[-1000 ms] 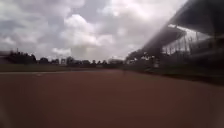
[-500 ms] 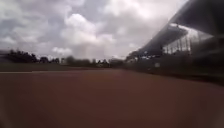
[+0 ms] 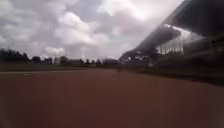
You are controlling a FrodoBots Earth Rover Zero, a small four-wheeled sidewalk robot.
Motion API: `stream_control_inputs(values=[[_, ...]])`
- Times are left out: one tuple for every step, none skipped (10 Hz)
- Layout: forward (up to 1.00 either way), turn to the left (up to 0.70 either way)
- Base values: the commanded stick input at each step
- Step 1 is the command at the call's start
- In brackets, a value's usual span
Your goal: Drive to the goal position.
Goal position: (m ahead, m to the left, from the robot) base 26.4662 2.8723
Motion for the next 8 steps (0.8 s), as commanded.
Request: stream_control_inputs(values=[[0.7,-0.35],[0.7,0.0],[0.7,0.0],[0.7,0.0],[0.7,0.0],[0.7,0.0],[0.7,0.0],[0.7,0.0]])
